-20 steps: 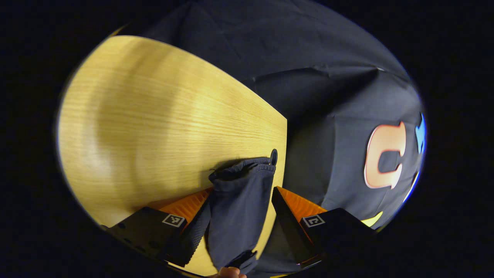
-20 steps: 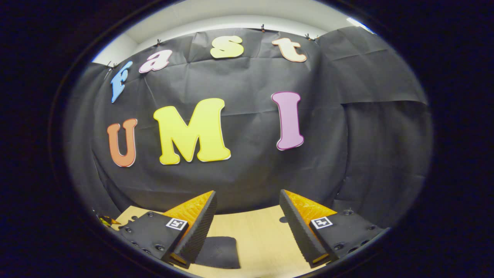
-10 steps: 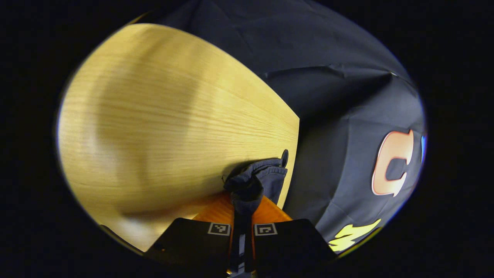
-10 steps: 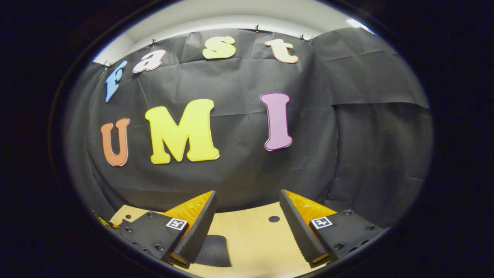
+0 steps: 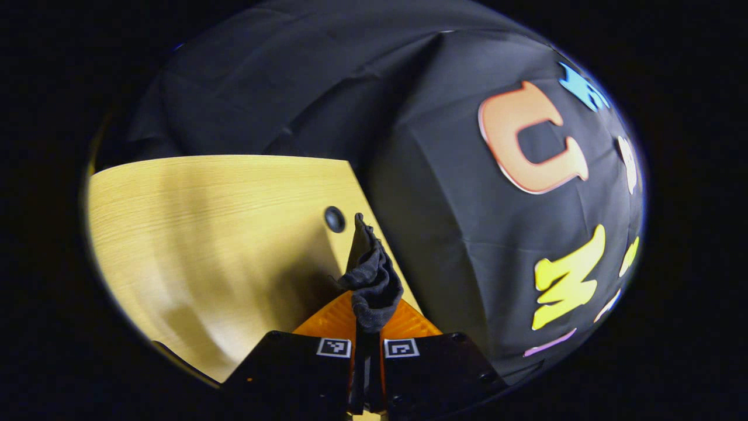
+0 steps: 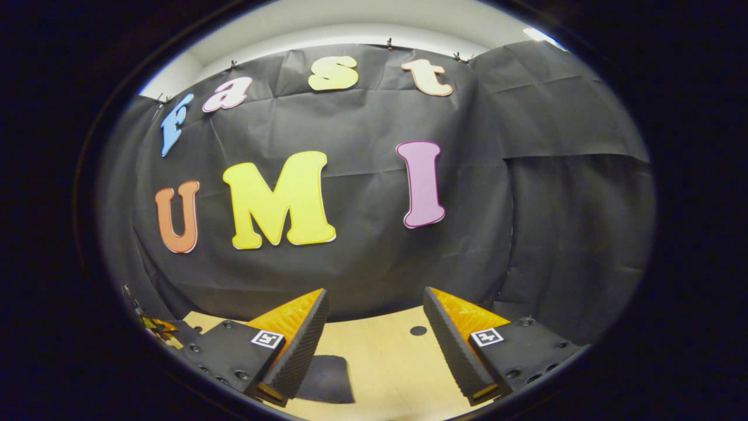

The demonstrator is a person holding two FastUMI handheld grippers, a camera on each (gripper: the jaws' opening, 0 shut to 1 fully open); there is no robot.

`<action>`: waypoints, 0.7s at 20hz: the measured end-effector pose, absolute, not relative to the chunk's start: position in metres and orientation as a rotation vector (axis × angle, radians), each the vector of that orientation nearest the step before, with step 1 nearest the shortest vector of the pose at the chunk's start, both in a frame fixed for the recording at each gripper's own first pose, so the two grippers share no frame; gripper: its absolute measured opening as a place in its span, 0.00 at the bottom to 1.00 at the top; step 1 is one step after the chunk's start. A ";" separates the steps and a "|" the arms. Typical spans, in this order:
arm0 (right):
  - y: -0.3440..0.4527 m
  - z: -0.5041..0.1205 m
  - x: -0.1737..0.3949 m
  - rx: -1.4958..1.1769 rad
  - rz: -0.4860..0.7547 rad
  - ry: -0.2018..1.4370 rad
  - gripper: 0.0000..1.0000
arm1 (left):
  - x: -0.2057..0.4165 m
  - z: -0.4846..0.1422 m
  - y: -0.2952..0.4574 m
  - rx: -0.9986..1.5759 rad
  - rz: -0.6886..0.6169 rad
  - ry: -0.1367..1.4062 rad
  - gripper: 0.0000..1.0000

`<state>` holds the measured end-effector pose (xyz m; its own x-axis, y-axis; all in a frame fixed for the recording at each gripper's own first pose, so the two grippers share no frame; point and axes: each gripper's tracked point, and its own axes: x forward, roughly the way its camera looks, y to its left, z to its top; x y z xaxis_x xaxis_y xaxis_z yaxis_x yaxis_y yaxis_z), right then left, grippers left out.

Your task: Grasp the waist and the cuffs of the jeans and fold them to make the two legs overlap; first hold the waist and fold one-third of the jeans toward the cuffs, then hold the cuffs and fold the remaining one-third in the same direction to finish folding.

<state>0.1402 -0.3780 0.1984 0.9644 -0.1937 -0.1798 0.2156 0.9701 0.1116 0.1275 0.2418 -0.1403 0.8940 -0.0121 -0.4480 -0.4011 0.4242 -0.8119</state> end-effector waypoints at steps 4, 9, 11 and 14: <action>-0.381 0.203 0.133 0.108 -0.215 0.156 0.96 | 0.147 -0.095 0.182 -1.017 0.106 0.395 0.06; -0.396 0.205 0.118 0.112 -0.266 0.152 0.96 | 0.159 -0.059 0.102 -0.854 -0.032 0.378 0.07; -0.417 0.201 0.098 0.110 -0.289 0.148 0.96 | 0.161 -0.048 0.062 -0.784 -0.103 0.381 0.06; -0.427 0.206 0.086 0.106 -0.314 0.137 1.00 | 0.161 -0.043 0.008 -0.622 -0.170 0.390 0.07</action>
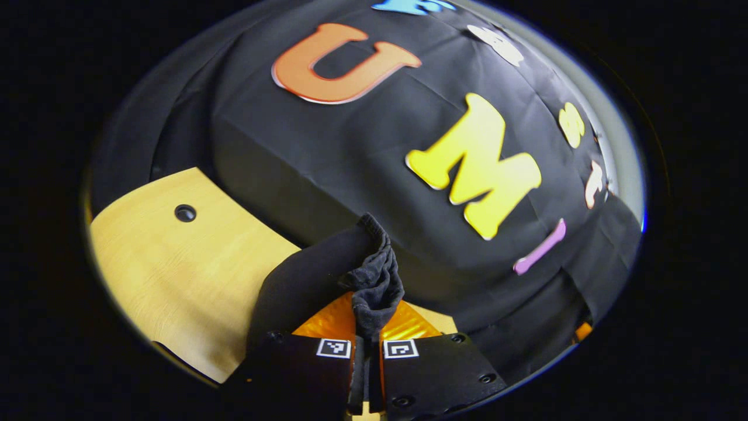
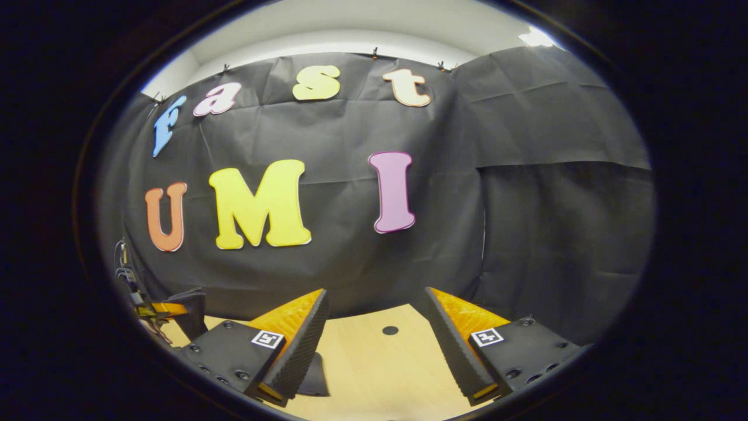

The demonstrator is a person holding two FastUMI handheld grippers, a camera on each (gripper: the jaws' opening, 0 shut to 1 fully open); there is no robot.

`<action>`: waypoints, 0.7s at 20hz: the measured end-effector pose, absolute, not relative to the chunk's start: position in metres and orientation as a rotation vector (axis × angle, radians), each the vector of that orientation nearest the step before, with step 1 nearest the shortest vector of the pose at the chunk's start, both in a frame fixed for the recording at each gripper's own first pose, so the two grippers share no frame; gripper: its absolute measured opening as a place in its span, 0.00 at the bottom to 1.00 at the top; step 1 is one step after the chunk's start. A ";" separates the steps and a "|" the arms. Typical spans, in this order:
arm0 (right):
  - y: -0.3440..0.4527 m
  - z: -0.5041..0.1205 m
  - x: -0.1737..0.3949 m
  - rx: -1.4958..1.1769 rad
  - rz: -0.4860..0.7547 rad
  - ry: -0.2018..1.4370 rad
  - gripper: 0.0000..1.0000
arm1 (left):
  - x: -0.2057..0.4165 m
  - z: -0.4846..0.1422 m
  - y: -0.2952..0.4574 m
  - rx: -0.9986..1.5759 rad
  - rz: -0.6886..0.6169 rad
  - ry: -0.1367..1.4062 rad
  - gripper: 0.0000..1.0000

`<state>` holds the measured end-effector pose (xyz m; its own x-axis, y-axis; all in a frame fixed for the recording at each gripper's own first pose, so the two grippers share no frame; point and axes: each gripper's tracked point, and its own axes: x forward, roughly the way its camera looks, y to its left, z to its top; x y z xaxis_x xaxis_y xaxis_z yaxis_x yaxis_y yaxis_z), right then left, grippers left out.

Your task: Grasp the waist and the cuffs of the jeans and fold them to make the two legs overlap; first hold the waist and fold one-third of the jeans toward the cuffs, then hold the cuffs and fold the remaining one-third in the same direction to finish folding.

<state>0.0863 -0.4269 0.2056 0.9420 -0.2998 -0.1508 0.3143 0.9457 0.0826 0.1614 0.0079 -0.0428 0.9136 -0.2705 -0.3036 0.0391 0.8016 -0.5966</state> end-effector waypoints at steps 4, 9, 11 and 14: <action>-0.429 0.211 0.082 0.106 -0.308 0.125 0.96 | 0.157 -0.056 -0.057 -0.424 -0.287 0.389 0.07; -0.420 0.216 0.079 0.081 -0.265 0.116 0.96 | 0.127 -0.104 -0.131 -0.210 -0.384 0.415 0.06; -0.415 0.217 0.081 0.068 -0.249 0.120 0.96 | 0.123 -0.126 -0.160 -0.130 -0.415 0.432 0.06; -0.415 0.219 0.082 0.049 -0.236 0.121 0.96 | 0.119 -0.164 -0.178 -0.040 -0.430 0.450 0.06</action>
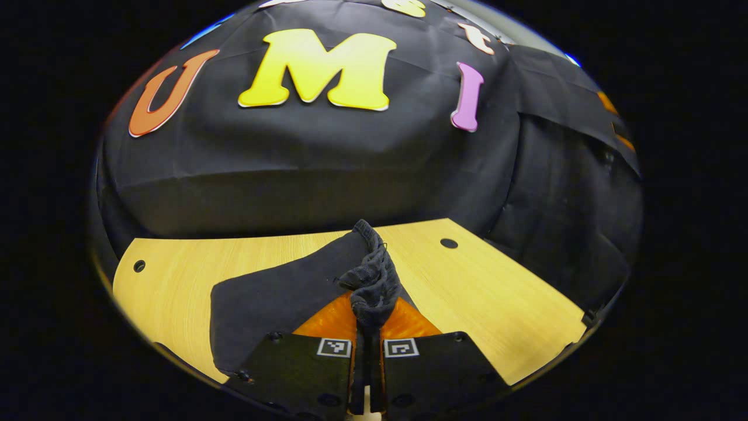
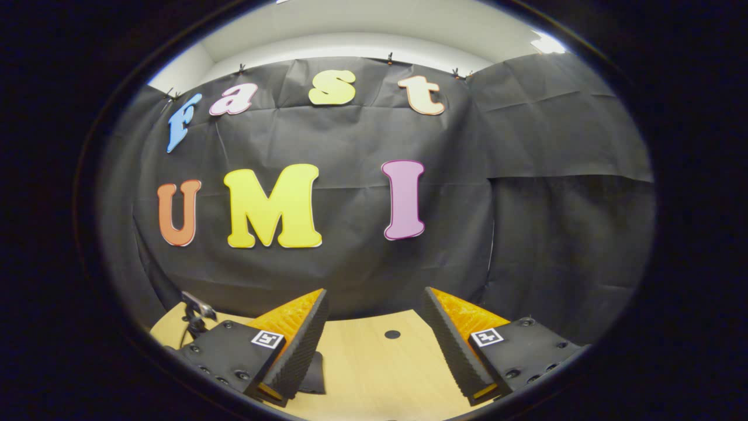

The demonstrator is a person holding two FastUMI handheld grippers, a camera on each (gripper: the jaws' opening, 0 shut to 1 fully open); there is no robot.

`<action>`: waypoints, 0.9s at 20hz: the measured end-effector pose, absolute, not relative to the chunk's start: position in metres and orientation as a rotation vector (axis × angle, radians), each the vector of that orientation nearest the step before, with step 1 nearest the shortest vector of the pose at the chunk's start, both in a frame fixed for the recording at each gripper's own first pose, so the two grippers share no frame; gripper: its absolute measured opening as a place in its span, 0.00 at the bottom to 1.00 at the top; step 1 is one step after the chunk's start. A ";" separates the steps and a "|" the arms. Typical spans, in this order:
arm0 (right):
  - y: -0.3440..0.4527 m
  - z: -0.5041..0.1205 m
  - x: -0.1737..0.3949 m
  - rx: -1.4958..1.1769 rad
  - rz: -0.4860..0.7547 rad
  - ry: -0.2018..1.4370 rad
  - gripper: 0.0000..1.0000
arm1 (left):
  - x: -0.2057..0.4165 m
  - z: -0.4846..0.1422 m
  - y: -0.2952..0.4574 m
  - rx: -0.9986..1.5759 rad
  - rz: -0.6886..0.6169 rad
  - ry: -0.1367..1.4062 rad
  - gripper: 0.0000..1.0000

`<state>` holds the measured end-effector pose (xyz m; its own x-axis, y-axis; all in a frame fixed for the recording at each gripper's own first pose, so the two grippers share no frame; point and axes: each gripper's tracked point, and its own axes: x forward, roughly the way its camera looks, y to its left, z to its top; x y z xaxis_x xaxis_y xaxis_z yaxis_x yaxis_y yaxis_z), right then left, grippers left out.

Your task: Grasp the waist and the cuffs of the jeans and fold them to make the two legs overlap; first hold the waist and fold one-third of the jeans toward the cuffs, then hold the cuffs and fold the remaining one-third in the same direction to finish folding.

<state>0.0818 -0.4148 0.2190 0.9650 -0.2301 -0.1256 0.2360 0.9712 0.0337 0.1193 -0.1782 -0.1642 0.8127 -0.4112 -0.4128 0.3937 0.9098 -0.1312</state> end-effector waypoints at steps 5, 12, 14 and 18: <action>-0.419 0.215 0.080 0.028 -0.233 0.139 0.96 | 0.097 -0.216 -0.200 0.036 -0.445 0.531 0.06; -0.423 0.204 0.087 0.049 -0.234 0.169 0.96 | 0.099 -0.225 -0.205 0.183 -0.481 0.481 0.08; -0.419 0.203 0.090 0.043 -0.224 0.174 0.96 | 0.099 -0.210 -0.196 0.260 -0.447 0.420 0.50; -0.409 0.208 0.097 0.026 -0.194 0.172 0.96 | 0.095 -0.196 -0.203 0.204 -0.487 0.405 1.00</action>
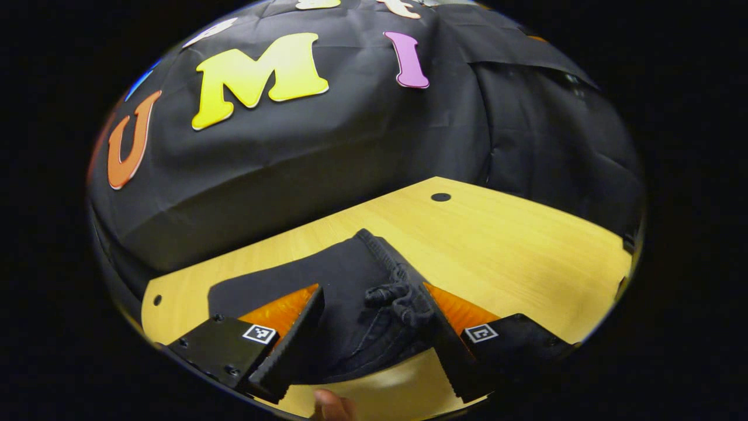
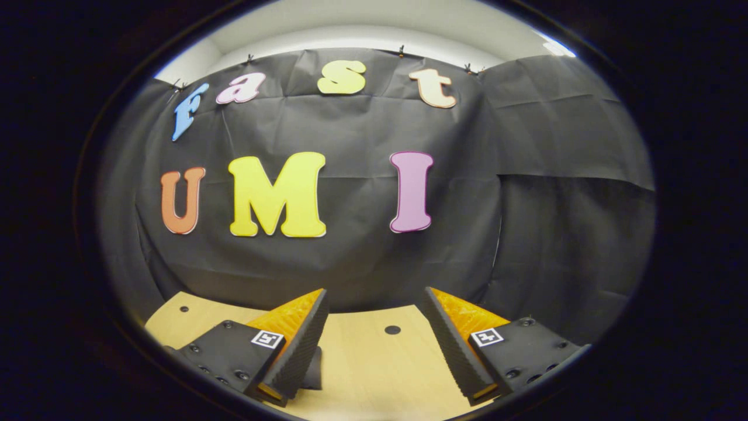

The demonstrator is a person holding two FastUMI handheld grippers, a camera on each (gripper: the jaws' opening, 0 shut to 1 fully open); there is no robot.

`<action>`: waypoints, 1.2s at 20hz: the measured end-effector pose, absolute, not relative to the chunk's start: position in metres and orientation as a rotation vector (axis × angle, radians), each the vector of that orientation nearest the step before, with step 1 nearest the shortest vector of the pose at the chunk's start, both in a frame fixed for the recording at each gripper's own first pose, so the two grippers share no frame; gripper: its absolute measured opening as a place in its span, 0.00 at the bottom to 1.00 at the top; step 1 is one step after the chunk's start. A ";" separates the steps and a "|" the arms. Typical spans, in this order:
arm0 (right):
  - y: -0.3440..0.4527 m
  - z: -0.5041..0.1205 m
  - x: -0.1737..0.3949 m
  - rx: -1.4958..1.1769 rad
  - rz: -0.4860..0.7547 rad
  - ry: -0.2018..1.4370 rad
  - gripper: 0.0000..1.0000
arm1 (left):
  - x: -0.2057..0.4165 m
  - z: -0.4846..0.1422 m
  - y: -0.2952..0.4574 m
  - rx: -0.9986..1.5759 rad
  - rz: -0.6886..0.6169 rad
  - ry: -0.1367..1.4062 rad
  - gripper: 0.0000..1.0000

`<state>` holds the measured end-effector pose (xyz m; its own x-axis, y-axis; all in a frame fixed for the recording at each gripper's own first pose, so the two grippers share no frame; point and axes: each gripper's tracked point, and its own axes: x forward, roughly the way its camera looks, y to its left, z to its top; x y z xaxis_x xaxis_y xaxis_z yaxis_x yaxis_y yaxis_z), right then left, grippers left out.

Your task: Grasp the waist and the cuffs of the jeans and fold them to make the two legs overlap; first hold the waist and fold one-third of the jeans toward the cuffs, then hold the cuffs and fold the remaining one-third in the same direction to finish folding.

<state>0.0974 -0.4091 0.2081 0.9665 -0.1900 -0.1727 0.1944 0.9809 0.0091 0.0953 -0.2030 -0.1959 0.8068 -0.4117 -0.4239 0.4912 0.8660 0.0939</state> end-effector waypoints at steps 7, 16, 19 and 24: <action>-0.373 0.209 0.121 0.043 -0.107 0.158 0.96 | 0.106 -0.097 -0.169 0.057 -0.453 0.255 0.99; -0.310 0.203 0.161 0.070 0.023 0.128 0.96 | 0.126 0.052 -0.059 -0.077 -0.242 0.041 0.99; -0.293 0.202 0.168 0.101 0.047 0.121 0.96 | 0.116 0.090 -0.030 -0.096 -0.180 -0.016 0.99; -0.275 0.195 0.171 0.129 0.064 0.116 0.96 | 0.098 0.112 0.011 -0.150 -0.068 -0.040 0.99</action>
<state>0.1707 -0.2754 0.1955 0.9912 0.0714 -0.1111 -0.0565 0.9897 0.1318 0.0983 0.0111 0.1115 0.9969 -0.0644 0.0449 0.0704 0.9865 -0.1482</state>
